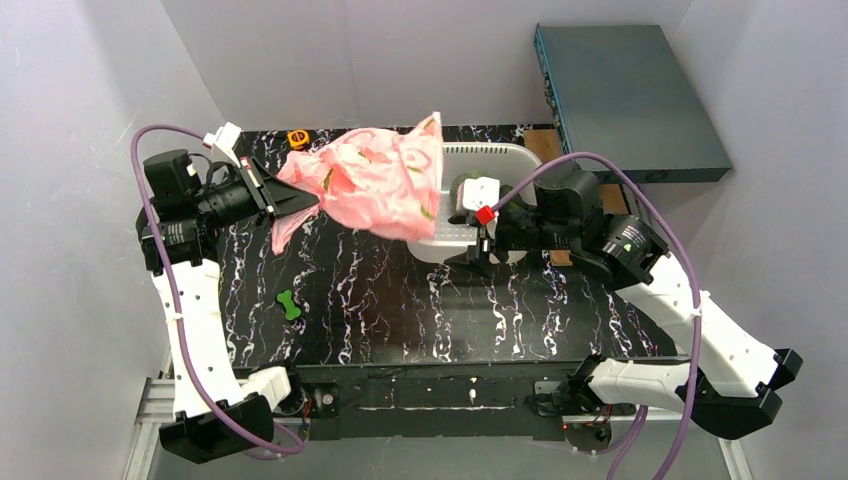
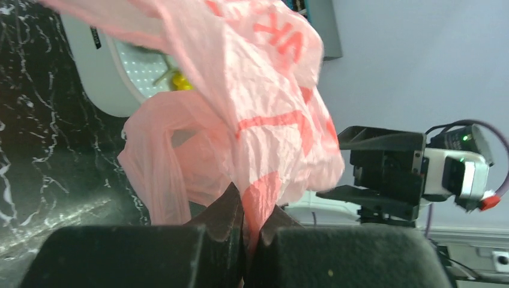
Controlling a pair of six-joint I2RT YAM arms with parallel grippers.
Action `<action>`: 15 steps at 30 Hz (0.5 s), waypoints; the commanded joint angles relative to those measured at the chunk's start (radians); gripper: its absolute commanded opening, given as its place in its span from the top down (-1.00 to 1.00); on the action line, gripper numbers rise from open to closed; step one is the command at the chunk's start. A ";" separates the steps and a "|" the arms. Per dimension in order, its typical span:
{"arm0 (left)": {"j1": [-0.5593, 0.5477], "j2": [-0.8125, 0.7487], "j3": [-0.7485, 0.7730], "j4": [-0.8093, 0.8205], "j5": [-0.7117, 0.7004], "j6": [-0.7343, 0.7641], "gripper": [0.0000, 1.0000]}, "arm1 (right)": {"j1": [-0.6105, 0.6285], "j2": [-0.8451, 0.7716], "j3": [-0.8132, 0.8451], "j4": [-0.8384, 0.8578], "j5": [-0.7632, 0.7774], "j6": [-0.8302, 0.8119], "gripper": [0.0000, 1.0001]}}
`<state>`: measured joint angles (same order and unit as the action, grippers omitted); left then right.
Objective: Place the fake fruits into the plastic bag and tie a complex knot
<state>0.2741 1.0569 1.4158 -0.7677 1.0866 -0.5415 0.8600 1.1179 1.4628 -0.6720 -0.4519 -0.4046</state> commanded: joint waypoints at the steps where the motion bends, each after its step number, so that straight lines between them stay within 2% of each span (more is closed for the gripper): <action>1: 0.007 0.027 0.054 0.066 0.095 -0.093 1.00 | 0.056 -0.001 0.007 0.176 0.083 -0.181 -0.50; 7: 0.007 0.043 0.083 0.066 0.196 -0.041 1.00 | 0.079 -0.018 -0.079 0.347 0.207 -0.327 -0.51; 15: 0.007 0.042 0.074 0.007 0.303 0.036 1.00 | 0.061 -0.016 -0.110 0.407 0.233 -0.425 -0.52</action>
<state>0.2741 1.1091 1.4658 -0.7139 1.2942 -0.5606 0.9352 1.1126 1.3552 -0.3702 -0.2478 -0.7540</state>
